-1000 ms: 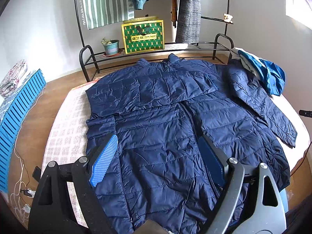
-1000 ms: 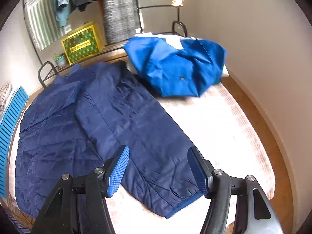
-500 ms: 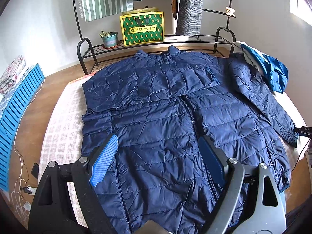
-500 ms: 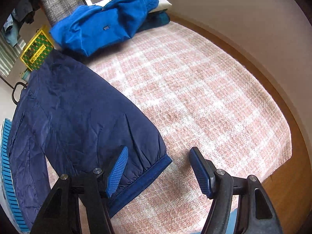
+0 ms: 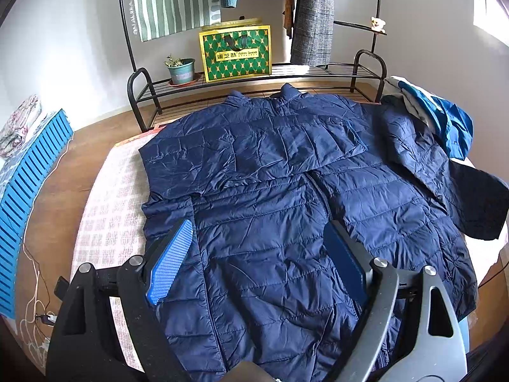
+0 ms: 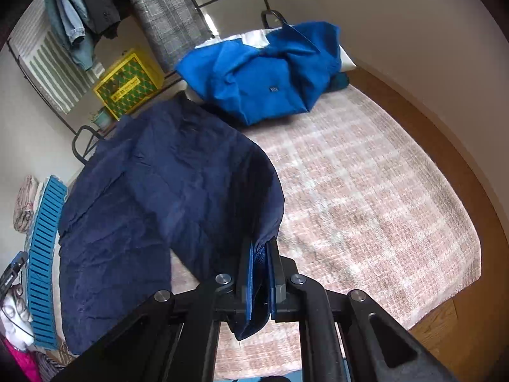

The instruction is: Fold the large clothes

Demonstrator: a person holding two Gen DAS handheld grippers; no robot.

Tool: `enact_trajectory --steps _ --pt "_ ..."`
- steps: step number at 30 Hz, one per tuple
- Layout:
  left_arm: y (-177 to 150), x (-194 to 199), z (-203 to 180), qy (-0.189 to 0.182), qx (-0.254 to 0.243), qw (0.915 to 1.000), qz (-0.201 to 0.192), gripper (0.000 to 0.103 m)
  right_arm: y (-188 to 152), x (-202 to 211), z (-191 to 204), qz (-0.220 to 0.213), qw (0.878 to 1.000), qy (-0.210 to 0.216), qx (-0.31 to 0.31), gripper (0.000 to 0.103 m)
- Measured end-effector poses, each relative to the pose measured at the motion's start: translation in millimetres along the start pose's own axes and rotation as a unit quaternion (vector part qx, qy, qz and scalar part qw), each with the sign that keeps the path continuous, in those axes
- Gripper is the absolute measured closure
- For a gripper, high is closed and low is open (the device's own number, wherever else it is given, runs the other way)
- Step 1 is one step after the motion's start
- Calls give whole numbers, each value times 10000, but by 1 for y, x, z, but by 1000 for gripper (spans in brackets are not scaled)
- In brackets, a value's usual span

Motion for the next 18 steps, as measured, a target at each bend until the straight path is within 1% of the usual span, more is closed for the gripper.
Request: enact_trajectory --steps 3,5,9,12,14,18 --pt "6 2 12 -41 134 9999 -38 16 22 24 58 -210 9984 433 285 98" --pt "12 5 20 -44 184 9998 -93 16 33 33 99 -309 9959 700 491 98" --pt "21 8 40 1 259 9995 -173 16 45 36 185 -345 9880 1233 859 98" --pt "25 7 59 55 374 9991 -193 16 49 25 251 -239 9803 1576 1167 98" --pt "25 5 71 33 425 9990 -163 16 49 13 296 -202 9749 1690 1434 98" --pt "24 -2 90 100 428 9989 -153 16 45 -28 377 -44 9658 2000 1649 98"
Point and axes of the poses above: each gripper's, at about its wrist camera, not at the fingertips, and x roughly against the way its jaws point, z to its left, y to its top, the point moved 10 cm from there along -x, roughly the way its jaws point, and after that the axes turned 6 degrees about -z, right-handed, at the moved point
